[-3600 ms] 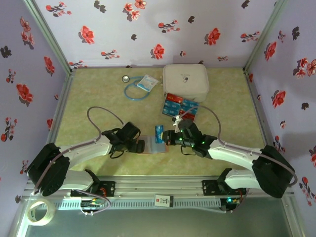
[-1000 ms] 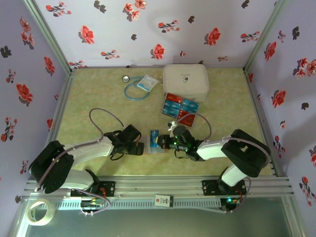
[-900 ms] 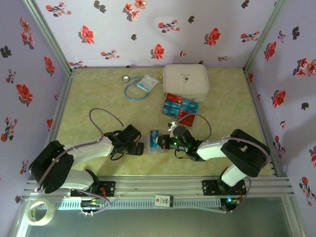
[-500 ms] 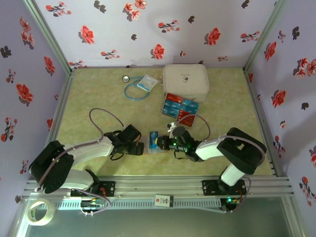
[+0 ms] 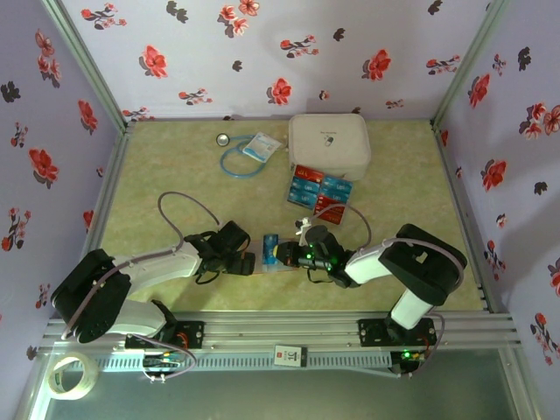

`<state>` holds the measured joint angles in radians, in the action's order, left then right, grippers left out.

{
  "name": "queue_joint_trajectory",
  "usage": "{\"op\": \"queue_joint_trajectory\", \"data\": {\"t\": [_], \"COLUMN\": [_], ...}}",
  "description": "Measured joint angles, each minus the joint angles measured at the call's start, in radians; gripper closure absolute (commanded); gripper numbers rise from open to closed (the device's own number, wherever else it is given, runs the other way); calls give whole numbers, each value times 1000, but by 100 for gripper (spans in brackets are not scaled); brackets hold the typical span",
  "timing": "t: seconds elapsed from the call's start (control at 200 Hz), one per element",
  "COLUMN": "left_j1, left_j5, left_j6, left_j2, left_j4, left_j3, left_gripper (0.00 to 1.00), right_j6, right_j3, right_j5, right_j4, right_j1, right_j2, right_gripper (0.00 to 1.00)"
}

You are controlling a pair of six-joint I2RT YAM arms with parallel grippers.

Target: Put the credit cards into the card holder

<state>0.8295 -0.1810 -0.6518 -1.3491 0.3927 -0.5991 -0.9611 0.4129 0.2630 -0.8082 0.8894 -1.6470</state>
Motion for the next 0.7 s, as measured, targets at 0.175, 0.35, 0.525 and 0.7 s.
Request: {"op": "queue_joint_trajectory", "data": {"t": [0.175, 0.35, 0.525, 0.7], "left_j1": [2, 2, 2, 2], "left_j5": [-1, -2, -2, -2], "left_j6": [0, 0, 0, 0], "left_j2": [0, 0, 0, 0], "left_j4": [0, 0, 0, 0], "left_j3": [0, 0, 0, 0], "left_gripper": [0, 0, 0, 0], "right_j6": [-20, -29, -39, -39], "right_j3": [-23, -36, -42, -42], "right_j5": [4, 8, 15, 19], "right_j4": [-32, -69, -93, -93], "right_j1": [0, 0, 0, 0], "right_j2": [-11, -29, -37, -37], "right_gripper": [100, 98, 97, 99]}}
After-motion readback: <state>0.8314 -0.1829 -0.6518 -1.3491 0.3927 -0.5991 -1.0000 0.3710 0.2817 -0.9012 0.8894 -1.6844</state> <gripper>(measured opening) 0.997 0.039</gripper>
